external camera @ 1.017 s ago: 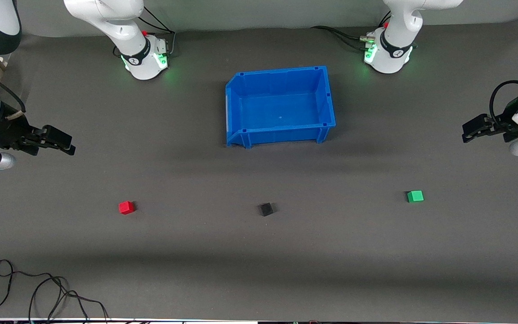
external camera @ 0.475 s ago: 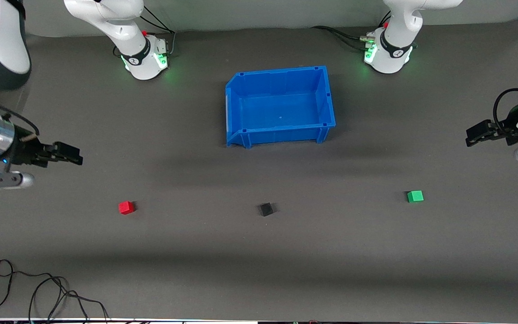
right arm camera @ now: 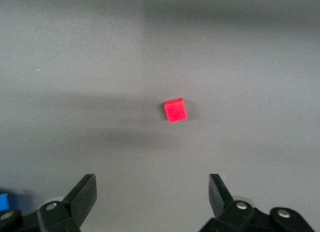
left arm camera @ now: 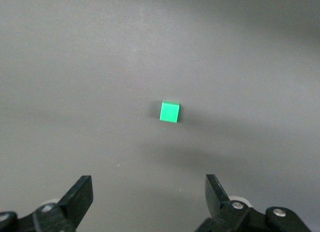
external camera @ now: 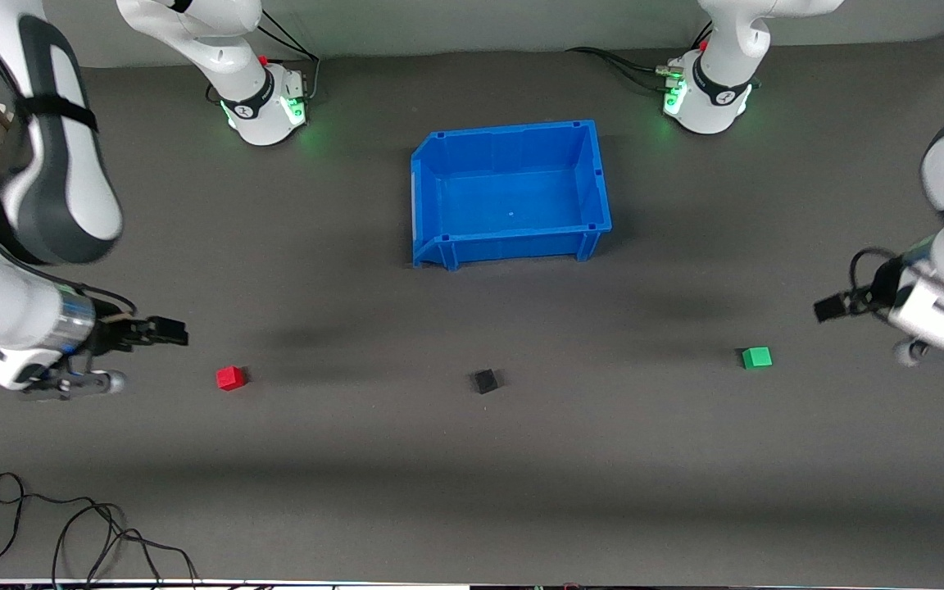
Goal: Attach green and red cubes to black cube
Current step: 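Close the right gripper on the red cube while the left gripper grasps green, then lift the red cube with the right gripper while the left gripper lifts green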
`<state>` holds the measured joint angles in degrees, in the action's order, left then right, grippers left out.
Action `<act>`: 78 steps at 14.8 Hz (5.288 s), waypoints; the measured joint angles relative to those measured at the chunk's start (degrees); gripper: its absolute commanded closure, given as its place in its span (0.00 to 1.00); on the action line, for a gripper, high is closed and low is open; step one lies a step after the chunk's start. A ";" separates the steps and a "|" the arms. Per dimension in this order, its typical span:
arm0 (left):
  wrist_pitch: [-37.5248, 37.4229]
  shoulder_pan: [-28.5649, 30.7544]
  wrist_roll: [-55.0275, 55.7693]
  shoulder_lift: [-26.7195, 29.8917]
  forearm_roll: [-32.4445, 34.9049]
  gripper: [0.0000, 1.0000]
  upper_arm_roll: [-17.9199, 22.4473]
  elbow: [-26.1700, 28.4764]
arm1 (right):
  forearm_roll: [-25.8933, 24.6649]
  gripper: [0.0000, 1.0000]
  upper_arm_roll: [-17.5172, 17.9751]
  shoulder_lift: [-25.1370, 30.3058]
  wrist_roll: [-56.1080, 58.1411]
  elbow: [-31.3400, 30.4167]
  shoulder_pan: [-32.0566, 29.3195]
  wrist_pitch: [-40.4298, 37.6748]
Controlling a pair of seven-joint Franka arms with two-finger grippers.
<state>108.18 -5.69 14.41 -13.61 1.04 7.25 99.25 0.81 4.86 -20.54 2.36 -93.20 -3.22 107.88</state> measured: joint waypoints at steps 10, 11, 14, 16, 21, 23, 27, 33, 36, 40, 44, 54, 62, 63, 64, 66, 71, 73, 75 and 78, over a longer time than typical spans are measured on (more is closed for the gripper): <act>19.64 4.90 37.44 -15.21 -12.20 0.08 0.18 8.23 | -6.25 0.02 -0.09 -9.64 3.17 -8.03 0.00 17.15; 21.26 5.20 39.82 -16.12 -13.84 0.08 0.19 8.22 | -7.55 0.02 -0.04 -10.48 3.17 -8.86 0.14 18.90; 24.71 5.96 47.08 -17.20 -15.31 0.08 0.18 8.20 | -8.73 0.02 0.06 -12.20 3.18 -9.62 0.63 21.86; 26.10 5.48 52.21 -17.97 -15.33 0.06 -0.18 8.22 | -8.76 0.02 0.05 -13.25 3.21 -9.65 0.64 23.70; 28.81 3.51 56.34 -20.94 -15.35 0.17 -0.40 8.21 | -8.83 0.05 0.04 -15.52 3.31 -9.68 0.63 26.47; 29.70 3.53 56.37 -21.41 -15.35 0.31 -0.30 8.21 | -8.83 0.05 0.01 -16.42 3.31 -9.69 0.63 27.87; 30.70 3.50 56.37 -21.41 -15.33 0.32 -0.34 8.11 | -8.87 0.12 -0.02 -17.50 3.34 -9.69 0.62 29.32; 29.18 3.01 56.37 -20.83 -15.33 0.32 -0.41 8.21 | -8.89 0.16 -0.20 -17.83 4.02 -9.69 0.16 29.60; 26.77 2.73 56.39 -19.89 -15.33 0.59 -0.40 8.26 | -8.89 0.19 -0.21 -17.87 4.09 -9.69 -0.09 29.91; 26.47 2.77 56.39 -19.36 -15.33 0.90 -0.26 8.45 | -8.89 0.23 -0.18 -17.92 4.09 -9.62 -0.15 30.10; 27.43 2.83 56.39 -19.36 -15.33 1.00 -0.19 8.42 | -8.89 0.23 -0.17 -17.92 4.09 -9.51 -0.15 30.19; 22.75 -7.33 74.27 -18.45 -15.33 1.00 -1.84 -3.28 | -8.87 0.24 -0.03 -18.15 3.87 -9.17 -0.12 30.36; 21.96 -14.26 84.42 -22.20 -15.25 1.00 -1.89 -8.05 | -8.84 0.50 0.42 -18.73 3.72 -7.93 -0.06 30.44; 21.96 -14.98 85.58 -22.22 -15.25 1.00 -1.90 -8.69 | -8.83 0.50 0.44 -18.72 3.71 -7.89 -0.06 30.44; 21.68 -15.67 86.51 -22.20 -15.25 1.00 -1.91 -9.63 | -8.83 0.50 0.47 -18.73 3.70 -7.86 -0.06 30.44; 19.12 -16.26 87.10 -22.15 -15.25 1.00 -1.89 -11.65 | -8.83 0.58 0.46 -18.73 3.70 -7.86 -0.07 30.44; 17.64 -16.25 87.43 -22.18 -15.26 1.00 -1.61 -13.20 | -8.65 1.00 0.47 -18.69 3.42 -7.80 -0.09 30.38; 17.59 -16.19 87.43 -22.41 -15.25 1.00 -1.47 -13.21 | -7.45 1.00 0.37 -18.64 2.08 -7.77 -0.15 30.31; 17.59 -16.17 87.43 -22.78 -15.25 1.00 -1.42 -13.20 | -5.22 1.00 0.17 -18.54 -0.18 -7.43 -0.21 29.79; 17.59 -16.20 87.48 -22.96 -15.27 1.00 -1.47 -13.21 | -1.56 1.00 0.17 -17.66 -5.45 -6.29 -0.15 26.92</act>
<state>125.77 -21.89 101.89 -36.56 -14.23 5.79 86.04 -0.75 5.03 -38.20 -3.09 -99.49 -3.37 134.80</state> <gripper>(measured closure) 0.608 0.599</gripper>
